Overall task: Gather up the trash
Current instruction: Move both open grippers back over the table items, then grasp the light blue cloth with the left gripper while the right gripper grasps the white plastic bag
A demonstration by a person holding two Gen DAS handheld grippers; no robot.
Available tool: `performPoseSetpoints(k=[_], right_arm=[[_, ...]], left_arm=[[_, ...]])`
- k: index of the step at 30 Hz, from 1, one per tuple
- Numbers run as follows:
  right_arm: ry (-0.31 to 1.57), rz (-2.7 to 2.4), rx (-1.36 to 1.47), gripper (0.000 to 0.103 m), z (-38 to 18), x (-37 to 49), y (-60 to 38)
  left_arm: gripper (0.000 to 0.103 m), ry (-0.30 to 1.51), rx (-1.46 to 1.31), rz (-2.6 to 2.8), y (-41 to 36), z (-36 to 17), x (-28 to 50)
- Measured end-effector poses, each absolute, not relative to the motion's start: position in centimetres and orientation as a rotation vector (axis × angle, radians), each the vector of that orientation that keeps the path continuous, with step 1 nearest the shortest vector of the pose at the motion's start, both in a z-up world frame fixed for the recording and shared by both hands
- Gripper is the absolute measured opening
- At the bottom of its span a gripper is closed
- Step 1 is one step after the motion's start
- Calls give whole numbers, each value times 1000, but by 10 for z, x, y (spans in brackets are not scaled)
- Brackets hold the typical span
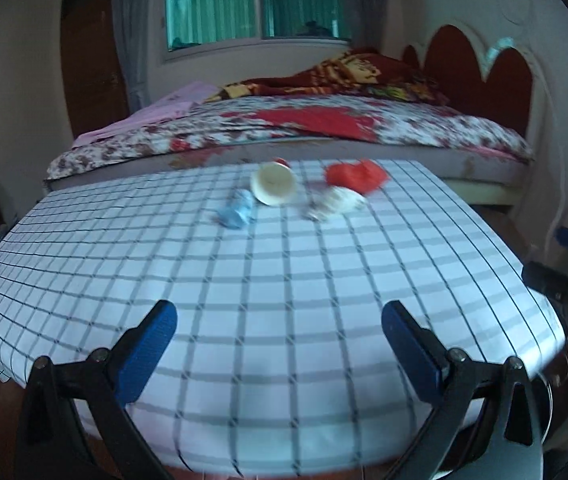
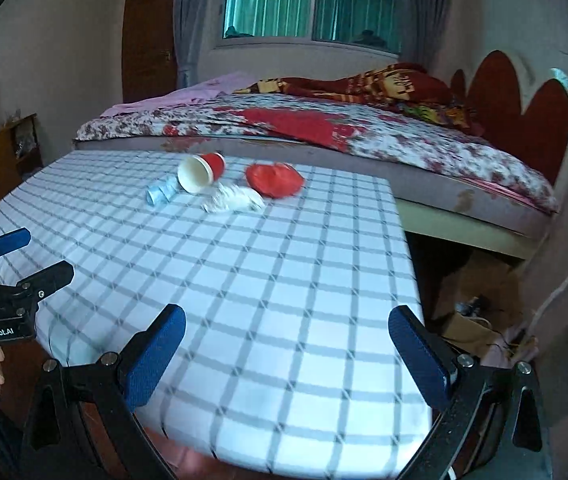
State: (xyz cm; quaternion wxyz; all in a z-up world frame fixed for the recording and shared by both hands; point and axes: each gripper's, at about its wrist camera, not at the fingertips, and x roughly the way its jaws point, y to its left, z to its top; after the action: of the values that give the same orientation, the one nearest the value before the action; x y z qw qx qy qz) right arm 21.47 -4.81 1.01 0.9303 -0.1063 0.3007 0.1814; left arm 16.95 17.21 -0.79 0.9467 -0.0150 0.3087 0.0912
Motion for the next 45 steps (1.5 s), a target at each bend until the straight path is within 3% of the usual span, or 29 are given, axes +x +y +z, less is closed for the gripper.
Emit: performPoseSetpoints(k=[9, 15, 19, 29, 38, 45], right_arm=[[719, 411, -230, 102, -9, 307, 23], [790, 414, -178, 101, -26, 380, 64], [843, 431, -154, 86, -41, 418, 90], [905, 444, -172, 64, -68, 449, 94], [918, 485, -178, 50, -69, 439, 77], [817, 513, -167, 46, -48, 408, 61]], left_arm=[[102, 694, -62, 217, 237, -26, 244], [90, 741, -87, 224, 268, -41, 304], [82, 771, -91, 168, 273, -53, 339], [63, 860, -95, 79, 266, -74, 386], [40, 866, -119, 80, 262, -76, 377], [38, 822, -91, 89, 258, -64, 337]])
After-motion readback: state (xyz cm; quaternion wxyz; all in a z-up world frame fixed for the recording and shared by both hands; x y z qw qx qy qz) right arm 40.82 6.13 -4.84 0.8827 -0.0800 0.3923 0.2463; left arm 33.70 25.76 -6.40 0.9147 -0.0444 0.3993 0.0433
